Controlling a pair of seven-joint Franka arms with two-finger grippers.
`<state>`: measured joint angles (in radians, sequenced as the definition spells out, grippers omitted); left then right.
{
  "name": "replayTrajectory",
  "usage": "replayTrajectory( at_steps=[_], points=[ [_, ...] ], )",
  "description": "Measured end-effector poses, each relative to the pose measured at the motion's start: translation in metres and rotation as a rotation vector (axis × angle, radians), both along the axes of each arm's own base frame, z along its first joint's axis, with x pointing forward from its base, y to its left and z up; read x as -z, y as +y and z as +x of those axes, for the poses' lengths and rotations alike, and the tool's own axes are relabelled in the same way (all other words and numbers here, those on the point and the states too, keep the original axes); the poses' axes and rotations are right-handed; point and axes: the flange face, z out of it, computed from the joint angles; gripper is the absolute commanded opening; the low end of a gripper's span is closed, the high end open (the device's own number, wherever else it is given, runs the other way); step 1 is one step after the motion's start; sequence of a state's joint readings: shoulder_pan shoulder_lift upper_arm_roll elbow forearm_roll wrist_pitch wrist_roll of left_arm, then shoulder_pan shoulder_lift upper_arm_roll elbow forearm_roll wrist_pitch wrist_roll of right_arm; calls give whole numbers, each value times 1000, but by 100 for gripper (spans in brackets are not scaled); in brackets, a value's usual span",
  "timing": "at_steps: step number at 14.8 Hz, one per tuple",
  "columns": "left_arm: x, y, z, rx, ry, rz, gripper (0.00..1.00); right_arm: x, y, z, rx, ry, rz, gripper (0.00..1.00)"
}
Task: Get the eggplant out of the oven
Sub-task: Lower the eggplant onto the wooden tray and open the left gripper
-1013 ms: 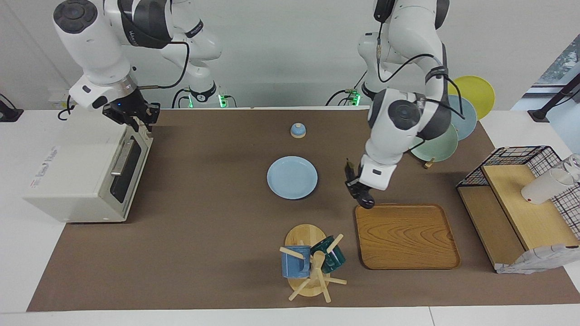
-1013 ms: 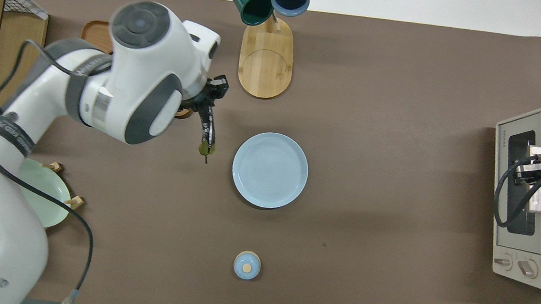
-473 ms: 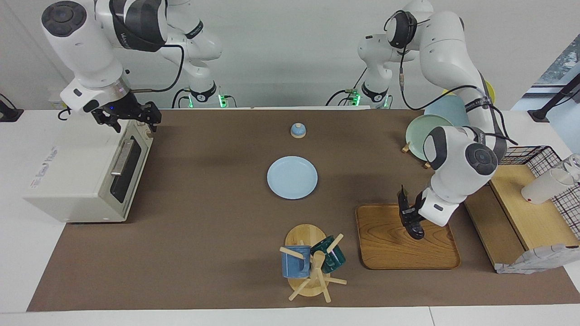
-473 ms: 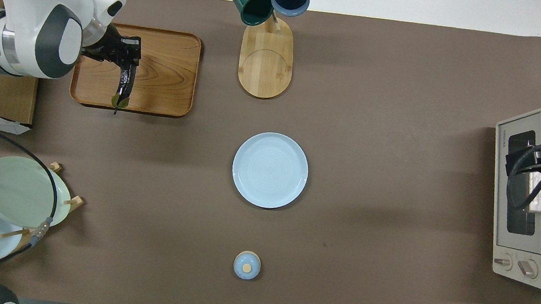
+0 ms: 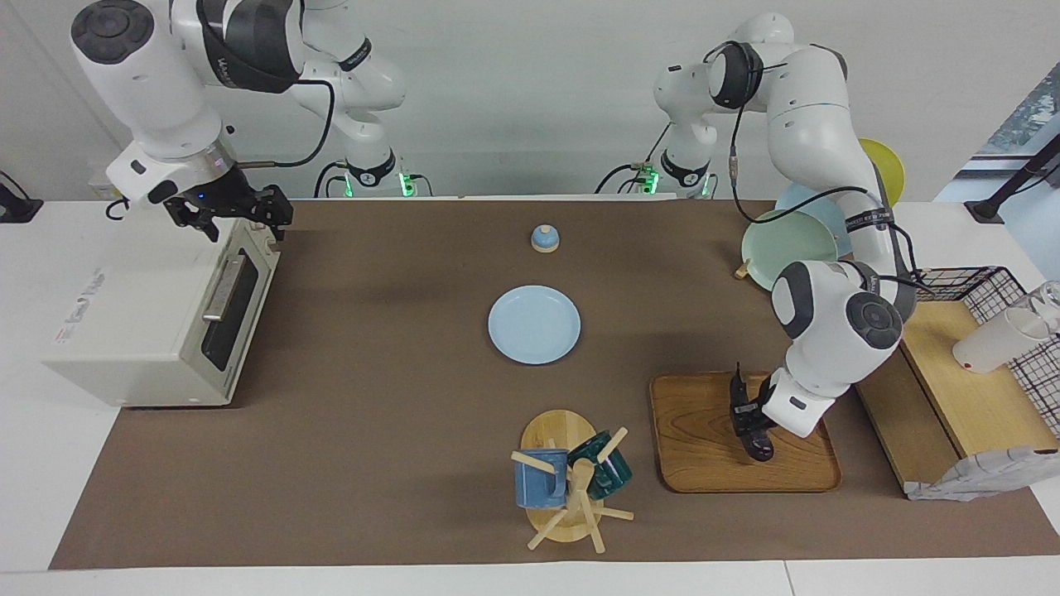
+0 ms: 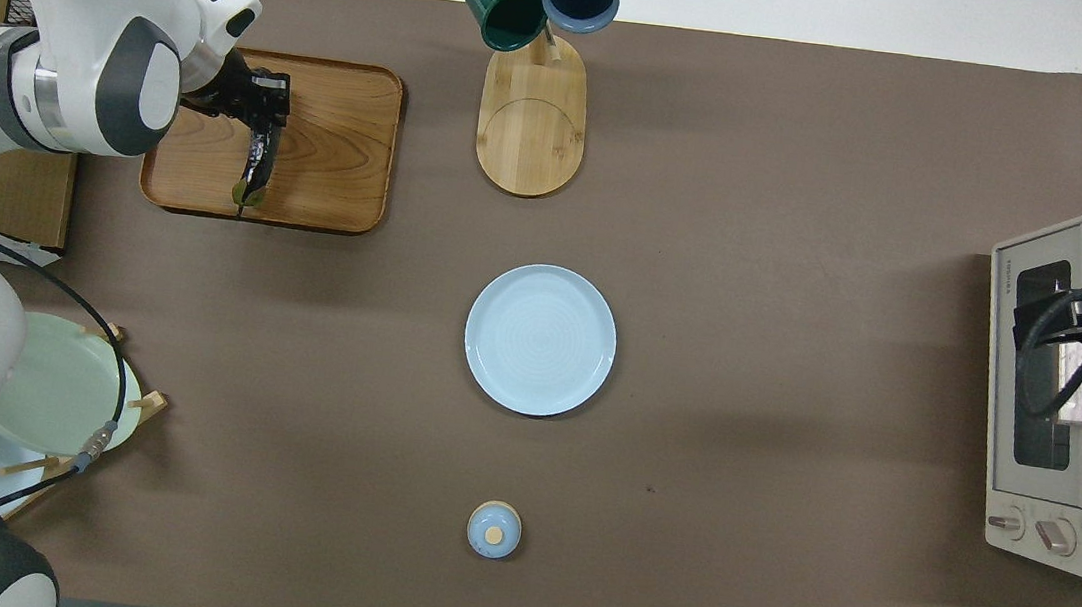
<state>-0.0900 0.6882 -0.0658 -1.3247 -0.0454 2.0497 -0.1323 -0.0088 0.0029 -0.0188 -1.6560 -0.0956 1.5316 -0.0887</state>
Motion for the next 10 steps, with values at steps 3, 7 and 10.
replayTrajectory(
  at_steps=[3,7,10],
  points=[
    [1,2,-1,2,10,1,100,-1,-1,0,2,-2,0,100],
    [-18,2,-1,-1,11,-8,100,-3,-1,0,2,-6,0,100],
    [-84,12,-7,-13,-41,-12,100,-4,-1,0,2,-8,0,100]
  ],
)
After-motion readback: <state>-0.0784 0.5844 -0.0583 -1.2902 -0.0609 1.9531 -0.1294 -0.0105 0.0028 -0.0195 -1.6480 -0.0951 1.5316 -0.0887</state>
